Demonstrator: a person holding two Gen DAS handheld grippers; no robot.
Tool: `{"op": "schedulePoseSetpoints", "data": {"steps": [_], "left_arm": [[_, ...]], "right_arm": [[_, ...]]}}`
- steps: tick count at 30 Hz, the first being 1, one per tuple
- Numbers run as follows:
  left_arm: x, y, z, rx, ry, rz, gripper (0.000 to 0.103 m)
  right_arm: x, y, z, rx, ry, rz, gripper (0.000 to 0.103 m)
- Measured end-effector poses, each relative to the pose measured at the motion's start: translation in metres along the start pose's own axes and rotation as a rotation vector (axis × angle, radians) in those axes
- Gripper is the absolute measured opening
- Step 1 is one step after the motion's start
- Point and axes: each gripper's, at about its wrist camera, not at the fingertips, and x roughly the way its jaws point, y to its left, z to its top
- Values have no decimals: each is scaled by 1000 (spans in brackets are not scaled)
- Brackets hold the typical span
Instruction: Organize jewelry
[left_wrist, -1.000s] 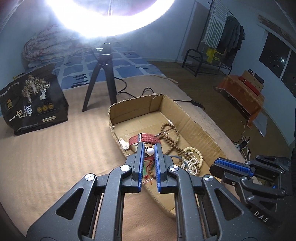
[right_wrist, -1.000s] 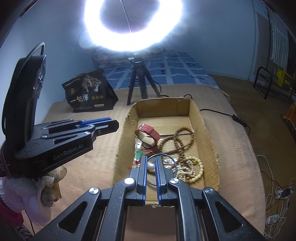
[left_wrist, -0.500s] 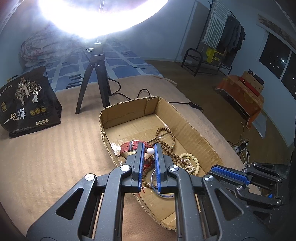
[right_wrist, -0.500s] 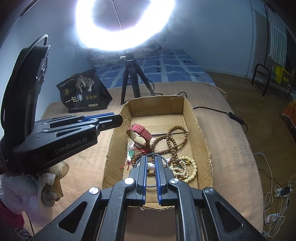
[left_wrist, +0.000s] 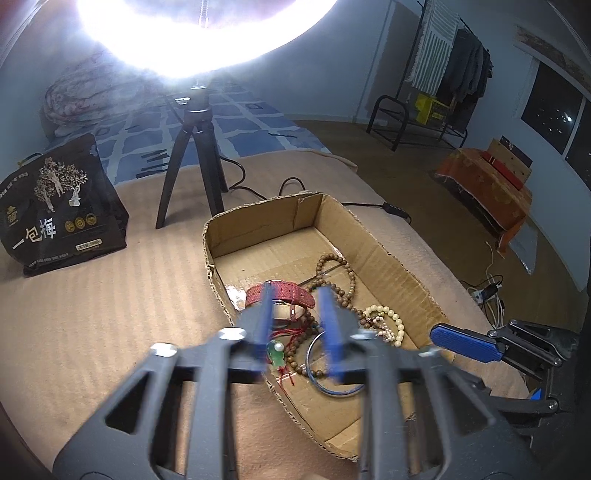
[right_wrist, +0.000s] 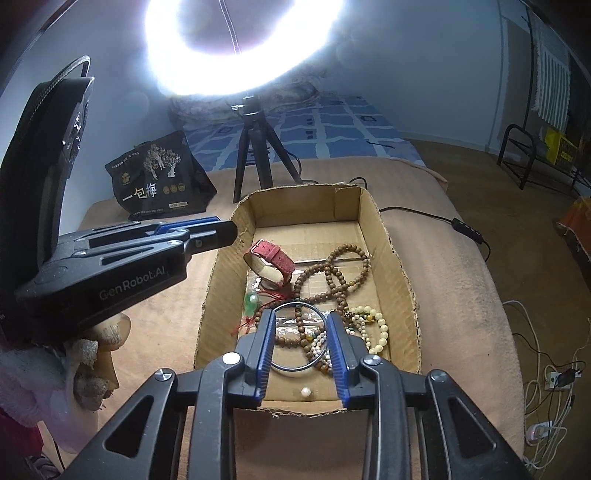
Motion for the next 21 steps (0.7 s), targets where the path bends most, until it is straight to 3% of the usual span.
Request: {"op": "schedulePoseSetpoints", "data": {"steps": [2, 6, 9, 19, 21], "left_arm": [[-2, 1, 0, -3, -11, 3, 45], [-4, 4, -1, -6, -10, 12, 45], [-7, 8, -2, -20, -10, 17, 45], [-32, 10, -9, -21, -29, 43, 46], [-39, 11, -11, -21, -34, 49, 50]], "right_arm": [[0, 0, -1, 0, -1, -9, 48], [-2, 1, -2, -5, -7, -21, 56], [-5, 0, -3, -1, -14, -35, 73], [-21, 0, -4, 8, -43, -67, 90], [-26, 2, -4, 4, -50, -72, 93]]}}
